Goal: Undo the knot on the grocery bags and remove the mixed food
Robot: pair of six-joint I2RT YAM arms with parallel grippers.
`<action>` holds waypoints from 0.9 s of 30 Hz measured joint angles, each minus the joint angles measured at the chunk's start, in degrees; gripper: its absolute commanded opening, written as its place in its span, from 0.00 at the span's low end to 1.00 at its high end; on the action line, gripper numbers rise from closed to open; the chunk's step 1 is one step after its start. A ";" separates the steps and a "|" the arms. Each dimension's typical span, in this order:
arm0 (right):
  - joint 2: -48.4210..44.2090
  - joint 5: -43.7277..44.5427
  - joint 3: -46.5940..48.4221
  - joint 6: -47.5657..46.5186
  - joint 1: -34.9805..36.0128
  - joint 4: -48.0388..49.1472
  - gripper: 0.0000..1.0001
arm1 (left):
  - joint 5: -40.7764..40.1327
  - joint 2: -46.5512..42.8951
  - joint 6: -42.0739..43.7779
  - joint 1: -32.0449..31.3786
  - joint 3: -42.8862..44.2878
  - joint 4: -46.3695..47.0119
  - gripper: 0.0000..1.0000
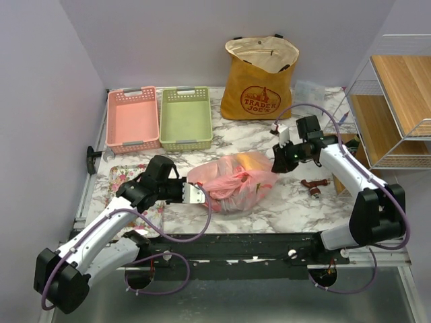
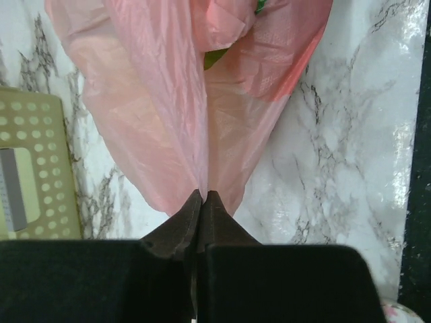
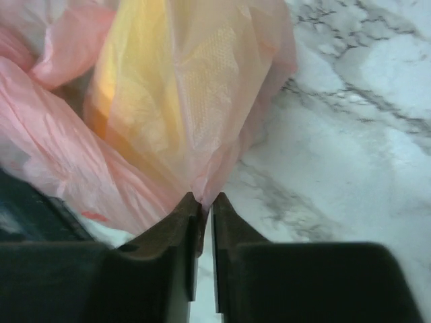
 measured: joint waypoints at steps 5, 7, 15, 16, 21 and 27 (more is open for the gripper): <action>1.49 -7.58 6.78 -2.47 -0.09 -7.85 0.86 | 0.04 -1.16 -4.94 -2.62 3.78 -1.60 0.64; -0.42 -9.94 8.04 -2.97 -0.09 -9.46 0.92 | -0.15 -1.46 -7.34 -6.47 7.04 -1.16 0.66; -11.13 -14.73 4.90 2.05 8.00 -5.60 0.88 | -3.74 2.86 -12.52 -24.17 10.91 6.75 0.64; -11.23 -14.73 3.41 2.80 9.79 -4.37 0.85 | -4.76 4.39 -12.41 -25.35 10.67 7.67 0.63; -7.39 -12.28 -1.60 5.11 13.07 0.83 0.64 | -9.88 12.33 -11.82 -27.89 10.45 11.85 0.47; -4.37 -4.55 -3.96 3.52 13.55 3.52 0.01 | -16.59 16.52 -11.08 -28.04 10.43 14.14 0.00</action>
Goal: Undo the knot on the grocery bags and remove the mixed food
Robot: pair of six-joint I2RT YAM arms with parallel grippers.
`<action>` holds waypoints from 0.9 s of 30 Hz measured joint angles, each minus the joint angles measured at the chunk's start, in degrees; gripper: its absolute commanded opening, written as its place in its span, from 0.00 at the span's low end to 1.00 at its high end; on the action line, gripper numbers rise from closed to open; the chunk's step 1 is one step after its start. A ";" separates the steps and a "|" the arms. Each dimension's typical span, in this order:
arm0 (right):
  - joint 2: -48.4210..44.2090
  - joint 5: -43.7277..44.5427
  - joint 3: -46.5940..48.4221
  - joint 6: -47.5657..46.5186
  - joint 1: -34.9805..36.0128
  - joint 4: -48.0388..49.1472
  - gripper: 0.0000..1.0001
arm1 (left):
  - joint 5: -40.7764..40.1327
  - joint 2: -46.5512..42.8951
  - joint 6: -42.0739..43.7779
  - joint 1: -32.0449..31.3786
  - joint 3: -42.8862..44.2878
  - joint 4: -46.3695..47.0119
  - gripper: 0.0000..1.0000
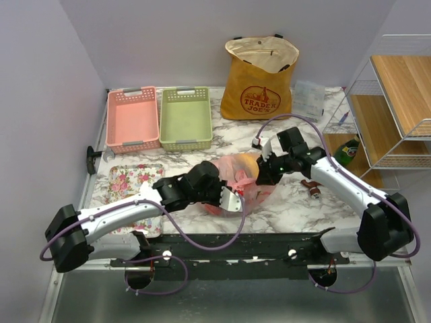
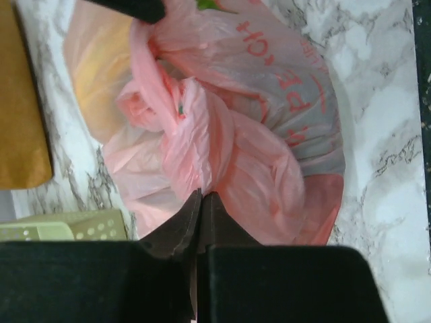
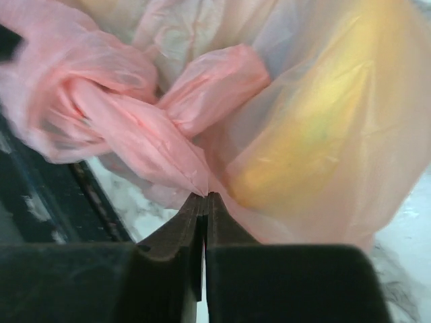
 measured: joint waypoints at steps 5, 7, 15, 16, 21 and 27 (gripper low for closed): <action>-1.16 7.37 0.04 -1.55 0.07 -0.31 0.01 | 0.44 -10.69 -0.90 3.52 -2.82 -1.07 0.00; -2.47 10.25 0.04 -2.27 0.04 -0.42 0.01 | 1.46 -16.24 -1.18 6.69 -4.22 -2.78 0.00; -3.39 14.82 0.44 -3.67 -2.99 -0.94 0.01 | 9.05 -31.10 3.61 27.56 -14.69 -12.17 0.05; -2.89 15.02 0.94 -3.63 -3.96 -1.36 0.01 | 9.88 -31.52 3.78 29.07 -15.58 -13.09 0.11; -1.16 12.55 5.62 -3.45 -5.79 -3.43 0.68 | 13.73 -30.03 0.98 32.26 -14.99 -16.26 0.62; -1.42 1.05 13.57 -0.81 -6.03 -5.14 0.94 | 20.70 -29.90 -3.67 31.34 -5.92 -19.65 0.98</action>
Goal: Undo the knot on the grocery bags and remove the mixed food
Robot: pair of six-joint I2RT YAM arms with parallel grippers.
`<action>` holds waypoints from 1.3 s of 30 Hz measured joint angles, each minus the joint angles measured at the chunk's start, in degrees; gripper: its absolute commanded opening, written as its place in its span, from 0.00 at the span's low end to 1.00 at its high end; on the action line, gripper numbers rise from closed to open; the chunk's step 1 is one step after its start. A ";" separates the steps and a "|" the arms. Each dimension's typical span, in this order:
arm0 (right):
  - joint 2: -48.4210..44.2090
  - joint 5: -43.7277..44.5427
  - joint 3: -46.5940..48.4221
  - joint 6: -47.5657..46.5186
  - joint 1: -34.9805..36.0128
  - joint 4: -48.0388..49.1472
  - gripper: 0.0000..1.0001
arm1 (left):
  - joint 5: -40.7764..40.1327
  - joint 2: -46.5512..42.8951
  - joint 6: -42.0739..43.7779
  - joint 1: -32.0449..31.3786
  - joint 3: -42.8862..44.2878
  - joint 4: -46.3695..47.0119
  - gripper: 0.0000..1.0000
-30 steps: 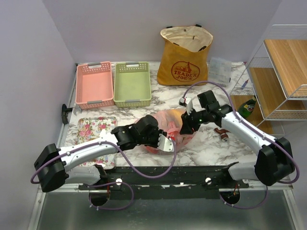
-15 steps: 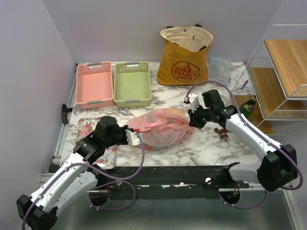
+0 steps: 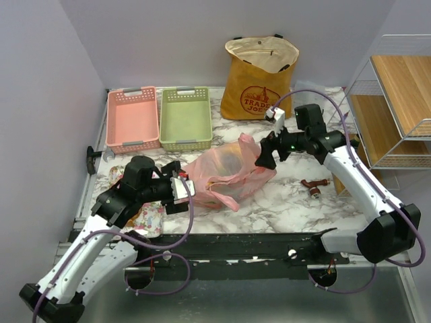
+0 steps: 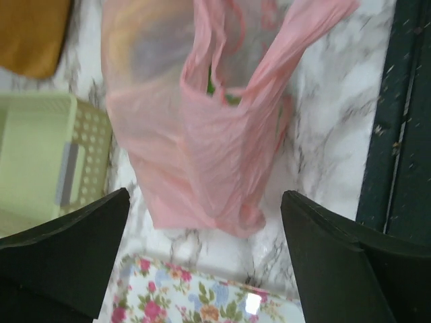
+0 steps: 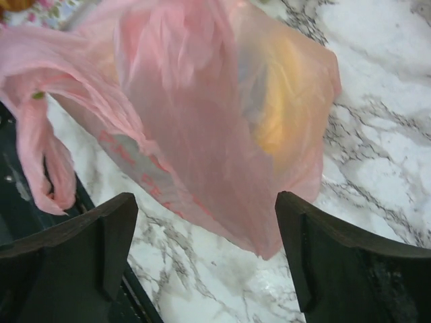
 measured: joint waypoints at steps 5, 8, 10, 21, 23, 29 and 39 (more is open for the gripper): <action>1.09 -3.34 3.76 4.17 1.27 1.42 1.00 | 0.37 2.16 -5.46 -11.58 7.65 1.09 0.98; 3.39 -3.15 4.31 5.92 2.12 3.85 0.91 | -1.31 6.97 -10.12 -15.50 10.93 3.69 0.85; 5.77 -2.60 4.52 6.49 2.75 4.90 0.76 | -3.26 11.23 -13.68 -16.68 13.00 5.29 0.72; 3.28 1.88 5.53 6.43 3.37 1.09 0.01 | -18.29 25.40 -23.37 -18.10 13.11 7.80 0.28; 0.00 3.21 5.84 6.91 3.37 0.17 0.01 | -20.96 25.18 -23.39 -16.44 12.28 6.01 0.27; -6.60 6.69 8.22 9.03 3.45 -1.38 0.01 | -25.97 23.71 -21.20 -5.46 11.89 2.80 0.24; -7.04 3.10 8.31 13.42 3.45 -3.74 0.01 | -14.78 15.30 -9.33 7.76 12.76 -4.70 0.88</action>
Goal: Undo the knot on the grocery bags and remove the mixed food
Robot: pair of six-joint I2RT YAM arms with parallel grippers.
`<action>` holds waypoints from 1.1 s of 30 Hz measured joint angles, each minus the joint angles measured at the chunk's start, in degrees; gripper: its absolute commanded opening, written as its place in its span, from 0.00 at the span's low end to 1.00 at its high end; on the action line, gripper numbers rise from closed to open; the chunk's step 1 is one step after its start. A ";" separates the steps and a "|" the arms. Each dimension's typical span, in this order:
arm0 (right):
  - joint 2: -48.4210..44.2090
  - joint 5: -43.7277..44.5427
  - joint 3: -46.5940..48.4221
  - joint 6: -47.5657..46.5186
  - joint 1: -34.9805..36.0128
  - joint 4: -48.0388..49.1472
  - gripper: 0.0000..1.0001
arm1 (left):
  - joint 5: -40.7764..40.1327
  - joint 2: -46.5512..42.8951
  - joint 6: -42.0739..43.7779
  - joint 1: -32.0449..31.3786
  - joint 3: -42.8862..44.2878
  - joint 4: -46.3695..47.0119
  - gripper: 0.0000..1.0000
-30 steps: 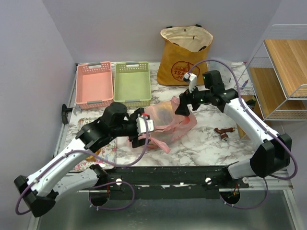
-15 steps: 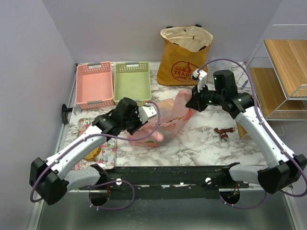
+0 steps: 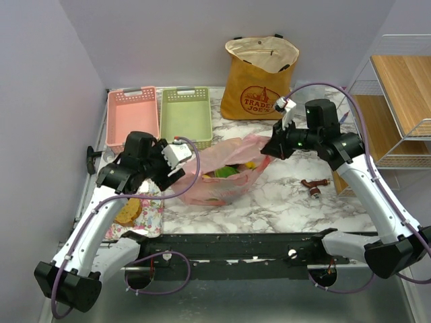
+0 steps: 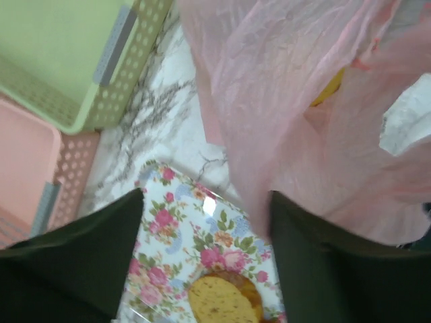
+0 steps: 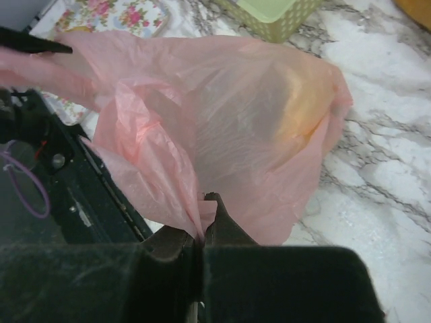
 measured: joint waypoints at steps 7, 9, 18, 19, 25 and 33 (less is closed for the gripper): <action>1.53 -6.45 0.00 3.80 0.00 0.48 0.01 | 17.11 -0.68 -2.40 0.04 17.22 -2.40 0.98; 1.77 -7.23 0.00 4.92 0.00 1.05 0.01 | 21.22 -0.83 -3.48 -0.76 21.53 -1.99 0.99; 3.19 -8.61 0.87 9.29 0.00 3.63 0.01 | 21.03 6.64 -3.89 -21.35 30.47 -7.85 0.95; 3.19 -8.70 1.01 9.73 0.00 3.96 0.01 | 18.60 7.96 -4.24 -23.02 29.18 -7.78 0.90; 4.00 -8.24 4.61 12.76 -0.02 4.37 0.01 | 10.40 10.95 -2.23 -24.61 20.26 -10.71 0.07; 5.27 -4.04 9.44 16.72 -3.43 5.03 0.01 | 12.74 -7.43 23.85 -15.56 8.90 -30.93 0.00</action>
